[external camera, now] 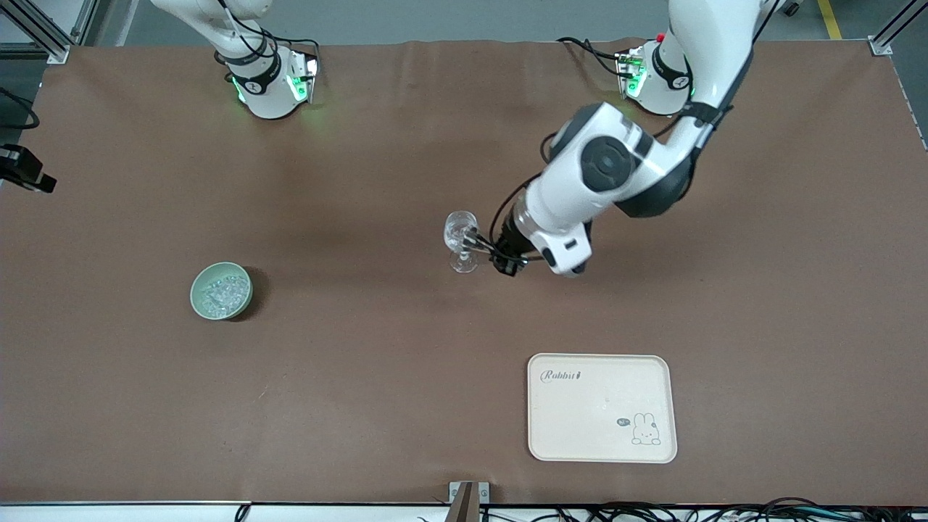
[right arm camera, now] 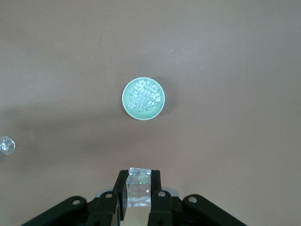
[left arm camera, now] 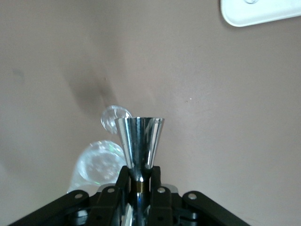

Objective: Pour wine and add ice with both arms

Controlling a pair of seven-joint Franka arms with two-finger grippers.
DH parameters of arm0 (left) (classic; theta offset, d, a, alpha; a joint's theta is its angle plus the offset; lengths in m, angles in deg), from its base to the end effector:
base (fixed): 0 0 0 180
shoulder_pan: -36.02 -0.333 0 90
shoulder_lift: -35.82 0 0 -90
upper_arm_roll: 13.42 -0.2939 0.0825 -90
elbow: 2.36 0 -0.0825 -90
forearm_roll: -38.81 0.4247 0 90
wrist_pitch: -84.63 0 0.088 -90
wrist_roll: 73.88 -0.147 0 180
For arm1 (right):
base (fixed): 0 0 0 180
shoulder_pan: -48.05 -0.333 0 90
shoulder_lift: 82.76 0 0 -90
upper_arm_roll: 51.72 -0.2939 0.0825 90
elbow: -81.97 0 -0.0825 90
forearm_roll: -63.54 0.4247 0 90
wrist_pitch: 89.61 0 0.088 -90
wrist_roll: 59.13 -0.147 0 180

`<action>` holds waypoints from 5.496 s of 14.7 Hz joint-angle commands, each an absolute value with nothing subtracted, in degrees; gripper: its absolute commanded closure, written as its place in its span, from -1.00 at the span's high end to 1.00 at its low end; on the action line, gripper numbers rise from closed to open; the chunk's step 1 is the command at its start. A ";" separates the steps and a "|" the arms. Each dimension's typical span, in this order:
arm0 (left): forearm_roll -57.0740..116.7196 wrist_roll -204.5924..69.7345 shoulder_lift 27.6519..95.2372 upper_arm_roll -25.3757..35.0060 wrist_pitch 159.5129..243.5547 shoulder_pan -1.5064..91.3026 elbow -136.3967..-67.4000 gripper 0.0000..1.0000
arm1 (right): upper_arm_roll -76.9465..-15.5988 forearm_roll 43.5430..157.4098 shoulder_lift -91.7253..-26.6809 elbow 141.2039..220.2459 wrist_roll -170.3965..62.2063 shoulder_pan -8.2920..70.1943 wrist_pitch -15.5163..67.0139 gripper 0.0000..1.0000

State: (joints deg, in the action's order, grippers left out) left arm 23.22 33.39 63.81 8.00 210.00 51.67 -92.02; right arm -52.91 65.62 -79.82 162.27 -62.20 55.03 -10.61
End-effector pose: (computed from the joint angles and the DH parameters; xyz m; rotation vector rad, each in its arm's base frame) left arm 0.5914 -0.4354 0.3229 2.1435 1.8446 -0.4803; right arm 0.5839 -0.0536 0.6012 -3.0922 0.2308 0.1134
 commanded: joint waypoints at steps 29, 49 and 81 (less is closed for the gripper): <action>-36.77 -16.14 99.10 5.30 213.92 25.65 -72.76 -0.99 | -74.05 59.77 -52.17 161.16 -127.33 21.33 18.94 -0.97; 7.12 -22.37 86.83 4.59 186.26 15.28 -73.90 1.00 | -74.13 57.13 -49.27 161.24 -127.77 20.81 20.08 -0.61; 36.45 -67.02 27.39 -7.27 172.35 35.77 -99.31 1.00 | -56.51 55.89 -75.98 158.25 -77.73 49.12 -4.00 1.00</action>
State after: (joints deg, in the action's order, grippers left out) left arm 38.82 -65.90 29.02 -7.06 172.71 37.50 -97.55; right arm -63.26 53.21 -72.98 156.00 -85.28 51.38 -3.10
